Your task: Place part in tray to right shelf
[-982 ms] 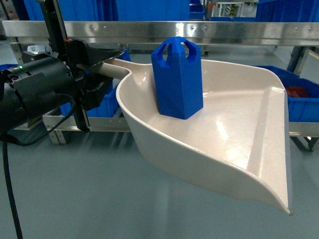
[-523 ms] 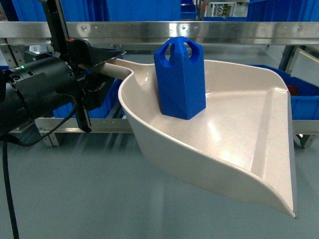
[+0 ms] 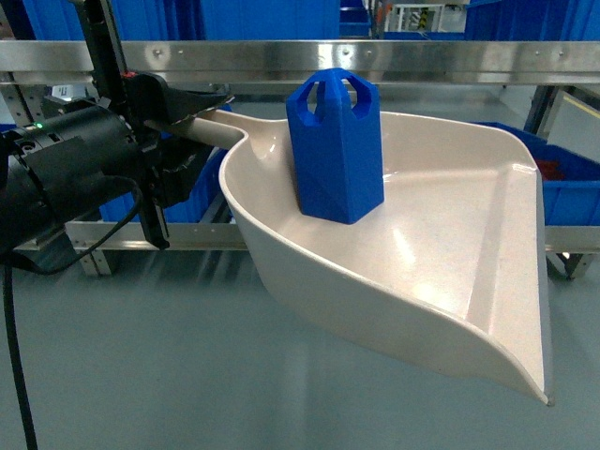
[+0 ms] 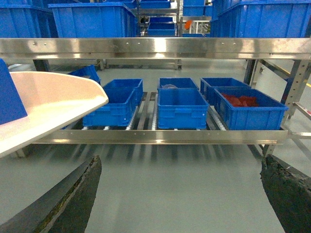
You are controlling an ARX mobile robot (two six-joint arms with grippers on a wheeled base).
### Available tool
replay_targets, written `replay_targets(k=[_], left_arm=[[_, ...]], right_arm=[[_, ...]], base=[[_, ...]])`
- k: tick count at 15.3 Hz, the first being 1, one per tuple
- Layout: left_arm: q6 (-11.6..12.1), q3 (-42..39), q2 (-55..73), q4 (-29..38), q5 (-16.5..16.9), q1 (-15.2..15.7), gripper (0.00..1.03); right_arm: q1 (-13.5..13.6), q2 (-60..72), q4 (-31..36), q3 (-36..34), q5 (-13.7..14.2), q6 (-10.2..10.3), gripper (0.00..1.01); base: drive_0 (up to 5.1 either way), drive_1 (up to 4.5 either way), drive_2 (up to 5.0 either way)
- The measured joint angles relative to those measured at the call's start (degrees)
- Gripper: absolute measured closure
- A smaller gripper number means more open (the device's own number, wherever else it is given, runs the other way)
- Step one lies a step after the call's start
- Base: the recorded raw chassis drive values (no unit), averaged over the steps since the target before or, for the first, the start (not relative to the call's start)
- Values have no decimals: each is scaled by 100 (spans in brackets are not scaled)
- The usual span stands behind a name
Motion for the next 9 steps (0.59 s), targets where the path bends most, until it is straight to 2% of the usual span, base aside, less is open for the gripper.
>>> replay_targets(k=[9], left_arm=[[0, 0, 0, 7, 0, 2, 88]], right_arm=[[0, 0, 7, 0, 0, 0, 3]], base=[[0, 0, 0]])
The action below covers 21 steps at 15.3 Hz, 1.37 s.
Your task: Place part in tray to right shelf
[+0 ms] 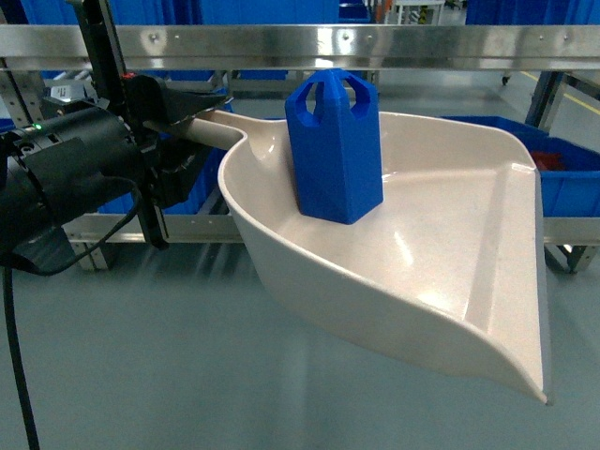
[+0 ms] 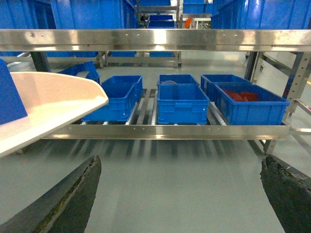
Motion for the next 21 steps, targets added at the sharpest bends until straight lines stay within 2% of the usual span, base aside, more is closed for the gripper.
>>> replay_targets(k=[21], left_arm=[[0, -2, 0, -11, 0, 0, 88]], right_arm=[[0, 0, -22, 0, -2, 0, 3]], base=[[0, 0, 0]])
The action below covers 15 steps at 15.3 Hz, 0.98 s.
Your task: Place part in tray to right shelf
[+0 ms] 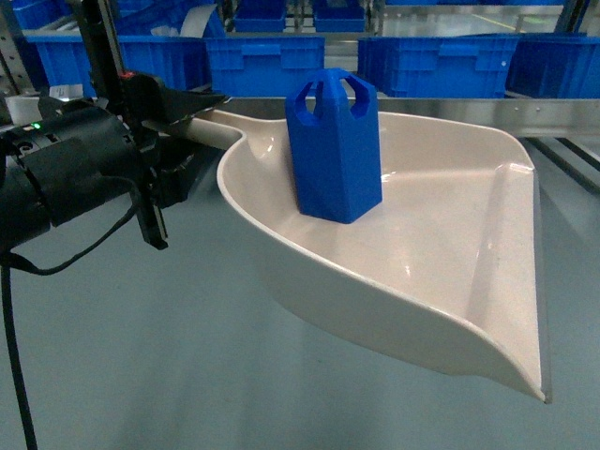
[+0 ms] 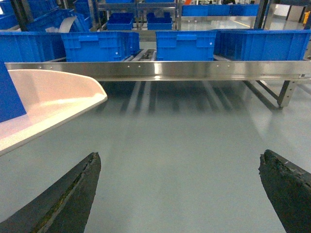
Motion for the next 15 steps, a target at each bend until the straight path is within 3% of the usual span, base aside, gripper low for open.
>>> replay_targets(k=[8, 15], left_arm=[[2, -9, 0, 4, 2, 0, 88], [0, -9, 0, 7, 0, 13, 88]], right_arm=[[0, 0, 9, 0, 2, 0, 3], [0, 0, 11, 0, 2, 0, 3]], base=[[0, 0, 0], [267, 206, -511]])
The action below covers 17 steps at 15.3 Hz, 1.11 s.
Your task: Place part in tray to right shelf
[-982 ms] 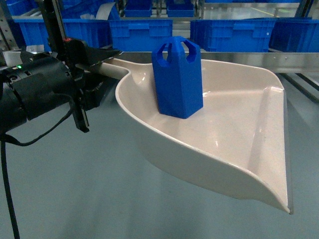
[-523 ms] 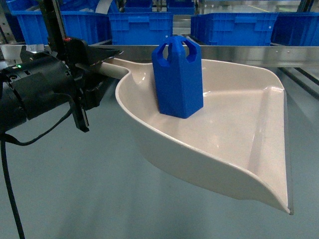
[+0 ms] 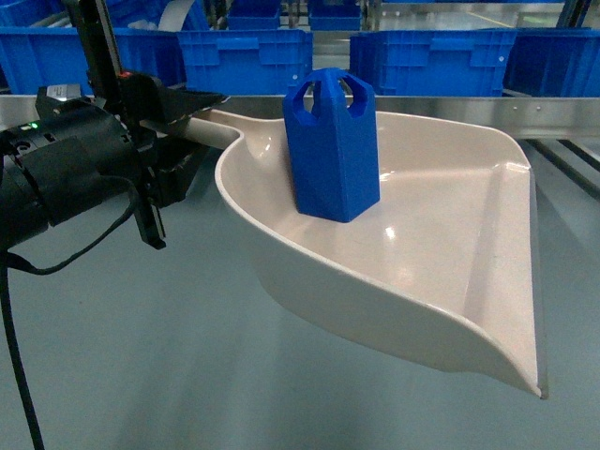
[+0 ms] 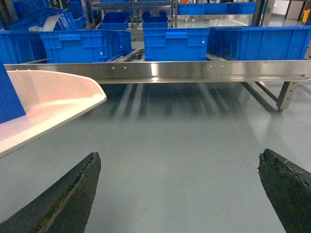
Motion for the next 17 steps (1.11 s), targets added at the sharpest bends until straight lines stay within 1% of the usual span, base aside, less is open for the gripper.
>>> replay_targets(k=[3, 17], left_arm=[[0, 0, 0, 7, 35, -48, 88], [4, 9, -2, -4, 0, -9, 88]], right_arm=[[0, 0, 2, 0, 0, 0, 3], [0, 0, -4, 0, -2, 0, 3]], base=[[26, 436, -384], [6, 412, -399]])
